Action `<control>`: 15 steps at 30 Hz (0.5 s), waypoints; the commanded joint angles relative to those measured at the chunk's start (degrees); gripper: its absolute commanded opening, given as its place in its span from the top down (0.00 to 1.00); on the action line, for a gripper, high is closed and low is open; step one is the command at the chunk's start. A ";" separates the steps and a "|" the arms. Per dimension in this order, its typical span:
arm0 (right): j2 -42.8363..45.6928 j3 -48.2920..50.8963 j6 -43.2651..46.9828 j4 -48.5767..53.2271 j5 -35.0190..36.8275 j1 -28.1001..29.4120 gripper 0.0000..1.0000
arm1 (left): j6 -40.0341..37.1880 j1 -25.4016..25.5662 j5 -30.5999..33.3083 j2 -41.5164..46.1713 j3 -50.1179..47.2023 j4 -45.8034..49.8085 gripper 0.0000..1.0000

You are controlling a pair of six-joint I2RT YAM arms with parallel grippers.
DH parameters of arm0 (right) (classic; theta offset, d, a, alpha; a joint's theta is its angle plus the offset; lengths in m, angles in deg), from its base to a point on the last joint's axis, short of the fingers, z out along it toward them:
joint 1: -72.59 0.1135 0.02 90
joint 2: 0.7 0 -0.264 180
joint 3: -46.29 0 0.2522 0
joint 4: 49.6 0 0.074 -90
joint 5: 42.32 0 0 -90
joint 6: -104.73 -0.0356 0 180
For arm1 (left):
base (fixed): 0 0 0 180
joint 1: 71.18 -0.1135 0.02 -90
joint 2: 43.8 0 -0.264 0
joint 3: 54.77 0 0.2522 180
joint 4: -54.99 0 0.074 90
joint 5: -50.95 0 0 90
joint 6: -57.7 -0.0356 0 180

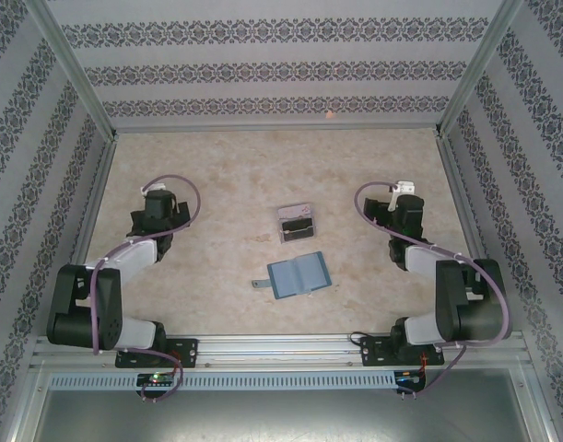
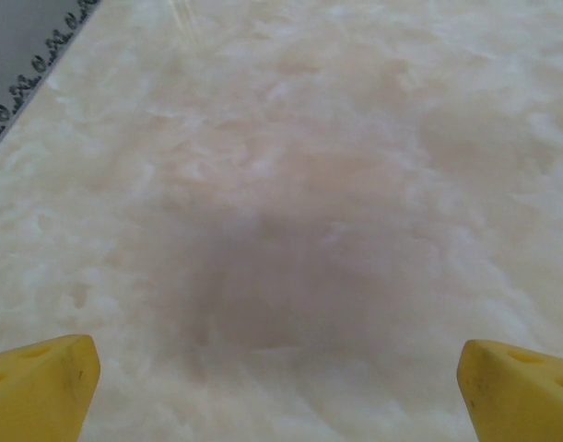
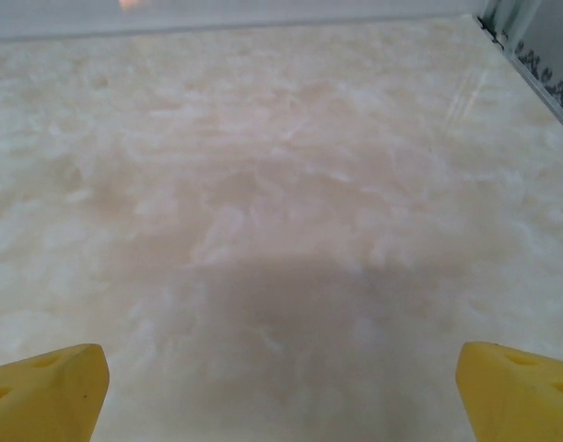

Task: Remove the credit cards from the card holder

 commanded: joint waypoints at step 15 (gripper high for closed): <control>-4.37 3.45 2.47 -14.74 -3.40 0.17 0.02 | -3.69 -8.07 -22.08 -5.98 -7.84 -30.78 0.00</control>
